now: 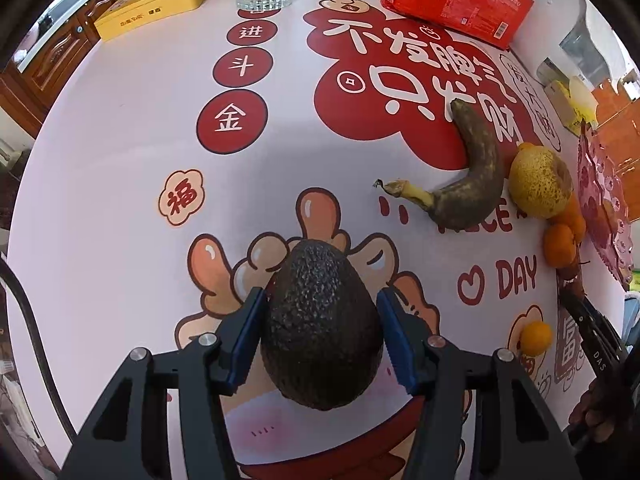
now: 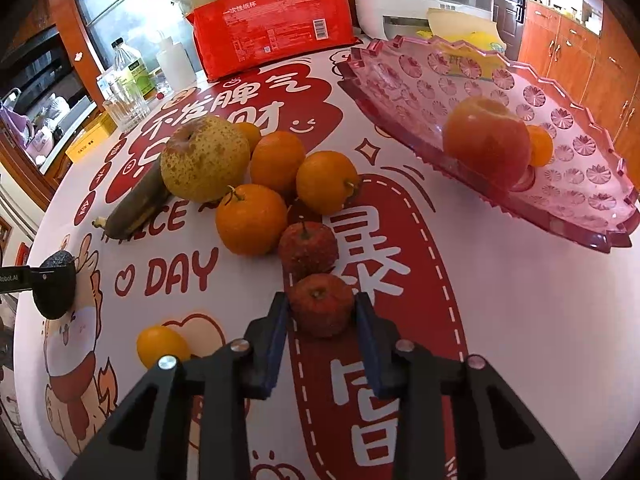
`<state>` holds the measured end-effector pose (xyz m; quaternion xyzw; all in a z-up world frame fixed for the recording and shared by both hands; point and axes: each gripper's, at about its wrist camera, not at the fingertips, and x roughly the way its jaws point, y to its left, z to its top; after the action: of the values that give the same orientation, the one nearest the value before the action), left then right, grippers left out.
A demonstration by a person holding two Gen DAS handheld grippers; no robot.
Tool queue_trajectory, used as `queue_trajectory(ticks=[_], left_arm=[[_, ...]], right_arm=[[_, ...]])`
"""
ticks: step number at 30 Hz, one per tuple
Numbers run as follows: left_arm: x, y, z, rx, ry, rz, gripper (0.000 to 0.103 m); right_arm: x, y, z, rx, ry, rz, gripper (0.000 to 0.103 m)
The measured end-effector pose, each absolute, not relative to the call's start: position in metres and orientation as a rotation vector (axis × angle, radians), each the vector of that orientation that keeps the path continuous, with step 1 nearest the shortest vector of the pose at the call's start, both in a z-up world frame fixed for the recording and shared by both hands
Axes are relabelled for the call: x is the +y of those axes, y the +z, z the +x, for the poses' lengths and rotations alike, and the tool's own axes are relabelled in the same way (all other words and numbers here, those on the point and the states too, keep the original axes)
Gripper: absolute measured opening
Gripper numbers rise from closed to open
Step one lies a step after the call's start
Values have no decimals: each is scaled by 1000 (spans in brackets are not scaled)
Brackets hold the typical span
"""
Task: Organize fruits
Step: 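Close the left tool on the dark avocado while the right tool grasps a dark-red lychee, then lower the avocado into the pink bowl with the left tool while the right tool drops the lychee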
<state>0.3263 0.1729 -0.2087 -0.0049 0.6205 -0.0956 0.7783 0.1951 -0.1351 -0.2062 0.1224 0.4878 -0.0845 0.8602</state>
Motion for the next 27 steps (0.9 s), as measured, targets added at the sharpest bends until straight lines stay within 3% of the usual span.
queue_trajectory(ticks=[12,27], left_arm=[[170,-162,301,1256,-229,-28,55],[94,-81,261,1111,-280,-15,55]], right_arm=[[-124,-182,185,963,-99,267,33],[-140,-123,160,865,62,243,33]])
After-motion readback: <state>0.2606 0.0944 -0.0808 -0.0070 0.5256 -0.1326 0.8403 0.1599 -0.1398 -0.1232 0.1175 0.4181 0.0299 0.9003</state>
